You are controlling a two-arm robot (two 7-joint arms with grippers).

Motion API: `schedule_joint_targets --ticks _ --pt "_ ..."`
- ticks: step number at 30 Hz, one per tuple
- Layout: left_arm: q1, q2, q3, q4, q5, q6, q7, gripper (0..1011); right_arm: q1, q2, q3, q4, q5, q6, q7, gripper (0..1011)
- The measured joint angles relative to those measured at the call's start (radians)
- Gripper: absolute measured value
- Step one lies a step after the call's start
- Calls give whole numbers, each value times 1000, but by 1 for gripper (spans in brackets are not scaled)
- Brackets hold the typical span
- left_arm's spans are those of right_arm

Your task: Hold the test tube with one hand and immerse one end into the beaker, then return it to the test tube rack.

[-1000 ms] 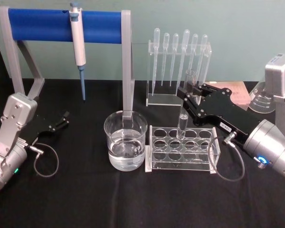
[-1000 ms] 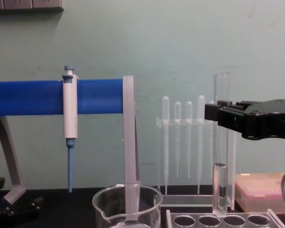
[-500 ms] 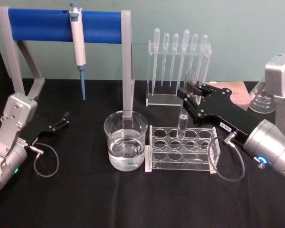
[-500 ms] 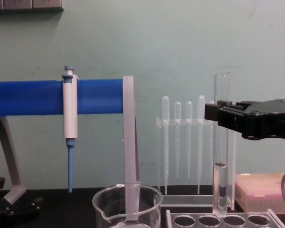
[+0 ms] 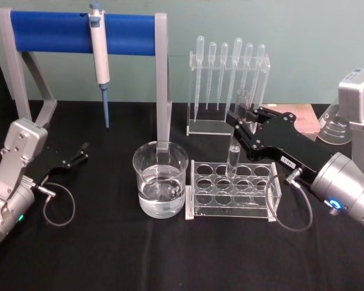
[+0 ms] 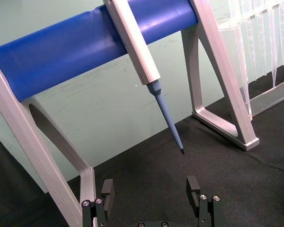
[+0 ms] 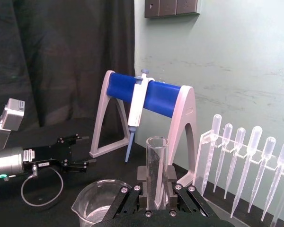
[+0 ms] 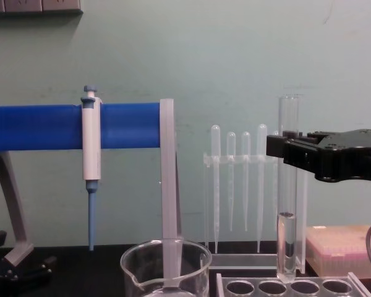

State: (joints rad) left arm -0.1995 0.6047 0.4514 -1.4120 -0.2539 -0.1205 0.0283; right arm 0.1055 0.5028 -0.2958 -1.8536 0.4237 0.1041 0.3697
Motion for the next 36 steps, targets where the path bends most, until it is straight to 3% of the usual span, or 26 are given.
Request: schedule_joint_targets --ticks 36 --pt "0 0 0 0 0 0 0 1000 0 0 0 0 0 0 0 224"
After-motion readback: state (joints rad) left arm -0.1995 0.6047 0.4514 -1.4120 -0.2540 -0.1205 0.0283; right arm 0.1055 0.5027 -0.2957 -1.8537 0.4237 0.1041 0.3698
